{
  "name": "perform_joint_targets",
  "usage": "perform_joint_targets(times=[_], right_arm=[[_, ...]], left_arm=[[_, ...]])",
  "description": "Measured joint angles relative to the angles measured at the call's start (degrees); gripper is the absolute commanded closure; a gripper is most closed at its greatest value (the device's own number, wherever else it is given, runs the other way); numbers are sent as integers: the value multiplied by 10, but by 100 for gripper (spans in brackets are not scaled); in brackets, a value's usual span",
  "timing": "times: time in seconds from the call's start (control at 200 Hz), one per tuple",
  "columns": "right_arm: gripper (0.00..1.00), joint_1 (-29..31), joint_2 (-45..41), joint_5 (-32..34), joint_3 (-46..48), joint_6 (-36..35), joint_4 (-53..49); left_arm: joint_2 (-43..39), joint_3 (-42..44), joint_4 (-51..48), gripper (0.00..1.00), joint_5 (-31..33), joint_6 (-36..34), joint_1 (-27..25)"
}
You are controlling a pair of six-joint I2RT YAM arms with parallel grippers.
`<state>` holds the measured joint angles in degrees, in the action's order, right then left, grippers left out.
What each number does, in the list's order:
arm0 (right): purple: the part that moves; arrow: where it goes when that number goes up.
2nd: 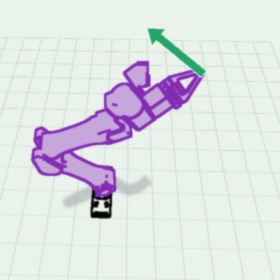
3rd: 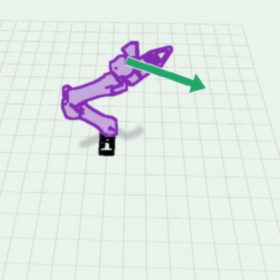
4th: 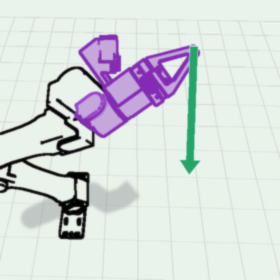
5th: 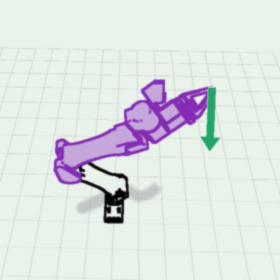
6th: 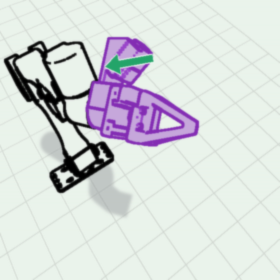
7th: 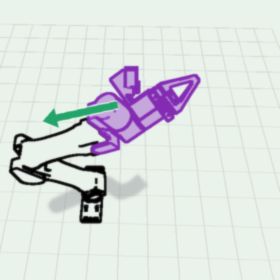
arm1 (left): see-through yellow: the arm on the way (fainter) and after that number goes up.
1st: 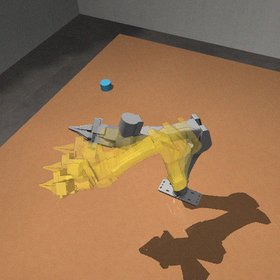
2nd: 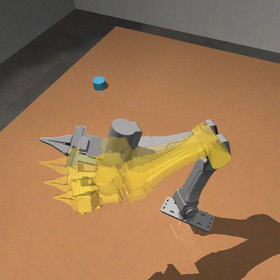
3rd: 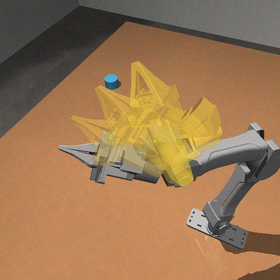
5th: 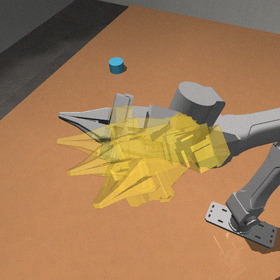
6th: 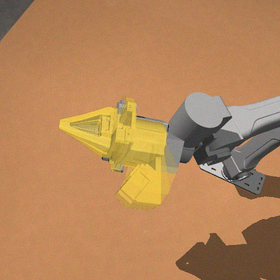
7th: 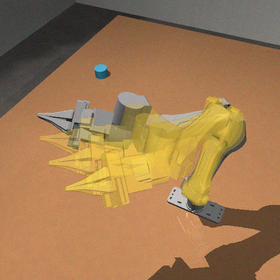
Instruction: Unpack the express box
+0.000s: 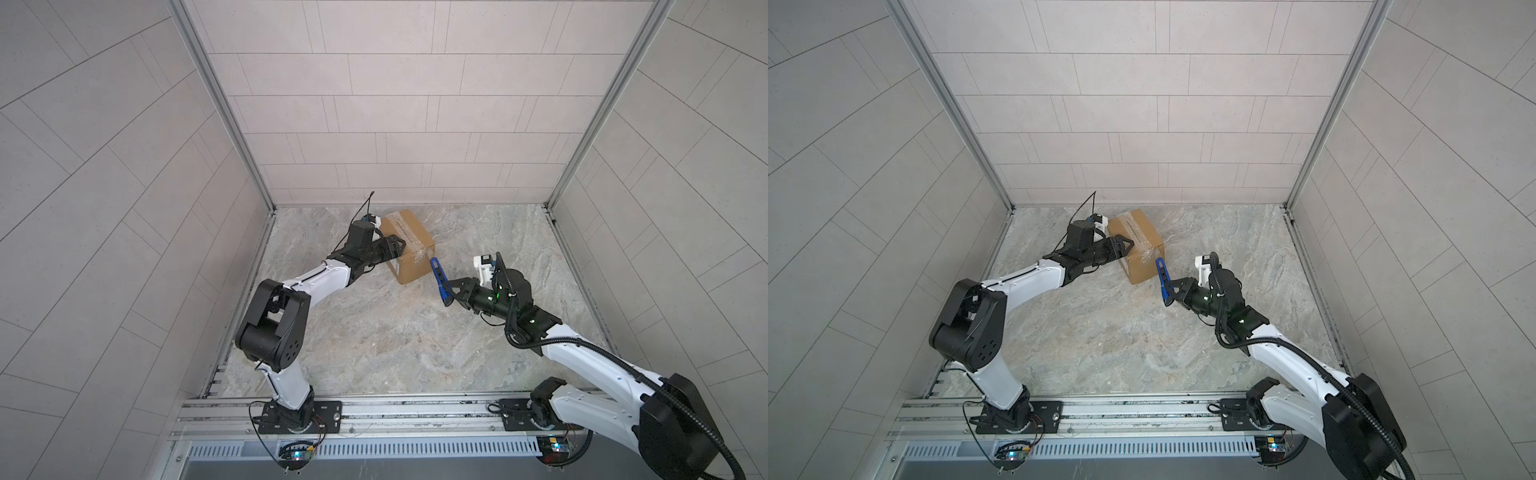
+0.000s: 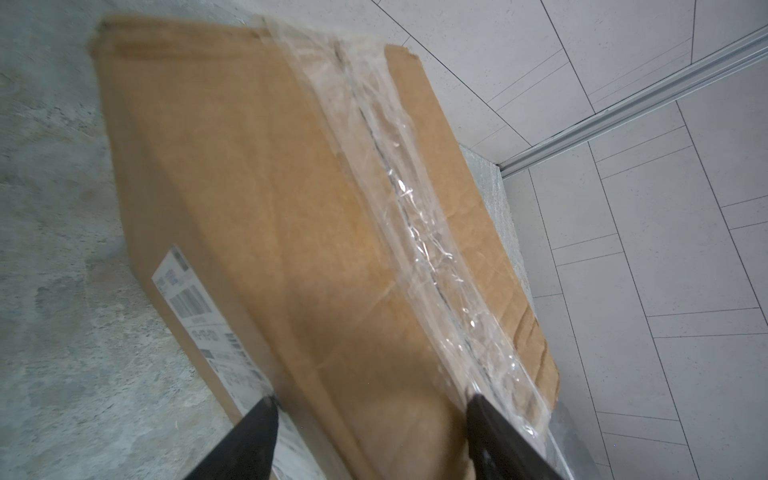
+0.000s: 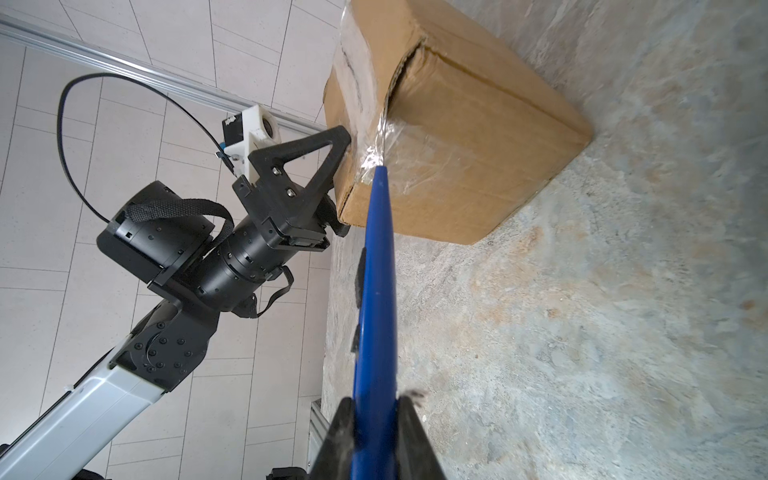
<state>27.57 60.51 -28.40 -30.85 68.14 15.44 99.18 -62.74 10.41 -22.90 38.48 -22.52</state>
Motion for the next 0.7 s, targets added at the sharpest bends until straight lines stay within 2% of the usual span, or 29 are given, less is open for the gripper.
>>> perform_joint_targets(times=[0.22,0.526,0.696], right_arm=[[100,-2,12,-13,-5,1,5],[100,-2,28,-12,-38,-41,-40],[100,-2,28,-16,-50,-26,-45]], left_arm=[[2,-2,0,26,0,0,3],[5,-8,-4,25,0,-2,3],[5,-8,-4,25,0,-2,4]])
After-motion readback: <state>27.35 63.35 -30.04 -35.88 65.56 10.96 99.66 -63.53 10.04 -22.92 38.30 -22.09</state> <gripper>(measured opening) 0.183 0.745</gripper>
